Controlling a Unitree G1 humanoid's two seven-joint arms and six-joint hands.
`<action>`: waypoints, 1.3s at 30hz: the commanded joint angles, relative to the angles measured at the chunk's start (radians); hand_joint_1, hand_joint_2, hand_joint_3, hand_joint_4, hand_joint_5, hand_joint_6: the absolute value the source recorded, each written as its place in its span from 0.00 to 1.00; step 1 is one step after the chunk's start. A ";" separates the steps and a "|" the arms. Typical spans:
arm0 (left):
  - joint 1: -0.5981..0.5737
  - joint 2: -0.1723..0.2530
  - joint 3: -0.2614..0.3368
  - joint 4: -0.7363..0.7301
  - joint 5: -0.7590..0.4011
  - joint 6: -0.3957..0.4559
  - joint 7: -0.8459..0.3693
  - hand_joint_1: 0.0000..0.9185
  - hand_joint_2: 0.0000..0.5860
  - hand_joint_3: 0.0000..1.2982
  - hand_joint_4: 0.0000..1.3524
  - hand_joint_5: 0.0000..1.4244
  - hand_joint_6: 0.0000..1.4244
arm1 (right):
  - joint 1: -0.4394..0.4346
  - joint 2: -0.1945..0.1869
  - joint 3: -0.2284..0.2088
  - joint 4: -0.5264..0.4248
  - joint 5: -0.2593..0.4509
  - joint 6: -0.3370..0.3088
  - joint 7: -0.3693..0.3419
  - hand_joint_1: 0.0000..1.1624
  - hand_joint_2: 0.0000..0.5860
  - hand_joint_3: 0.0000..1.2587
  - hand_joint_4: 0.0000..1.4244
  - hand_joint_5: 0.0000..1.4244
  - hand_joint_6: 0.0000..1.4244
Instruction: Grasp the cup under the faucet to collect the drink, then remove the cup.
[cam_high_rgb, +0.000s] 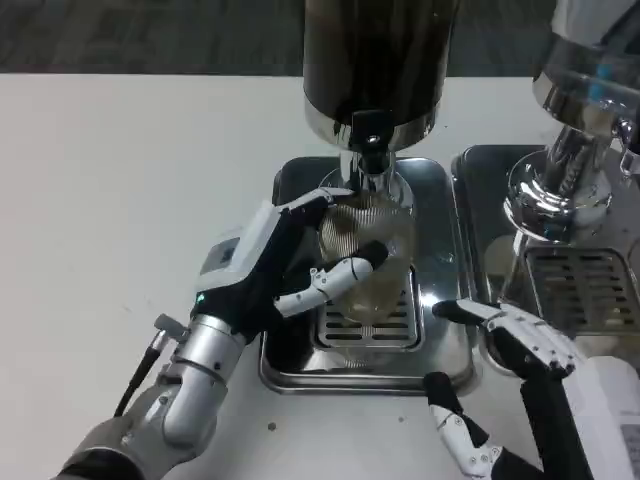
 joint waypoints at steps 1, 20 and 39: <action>-0.008 0.012 -0.008 0.005 0.002 -0.006 -0.010 0.13 0.29 0.29 0.32 0.33 0.23 | -0.003 0.003 0.003 -0.011 0.003 0.008 0.008 0.39 0.71 0.29 0.24 0.19 0.22; 0.145 0.175 0.133 -0.194 -0.116 -0.198 -0.030 0.07 0.20 0.27 0.29 0.30 0.19 | -0.120 0.004 0.019 0.103 0.030 -0.016 -0.010 0.39 0.70 0.30 0.25 0.19 0.24; 0.246 0.336 0.354 -0.618 -1.020 0.030 -1.011 0.00 0.23 0.27 0.26 0.28 0.26 | -0.228 -0.029 -0.004 0.214 0.086 -0.058 -0.027 0.40 0.70 0.30 0.25 0.21 0.24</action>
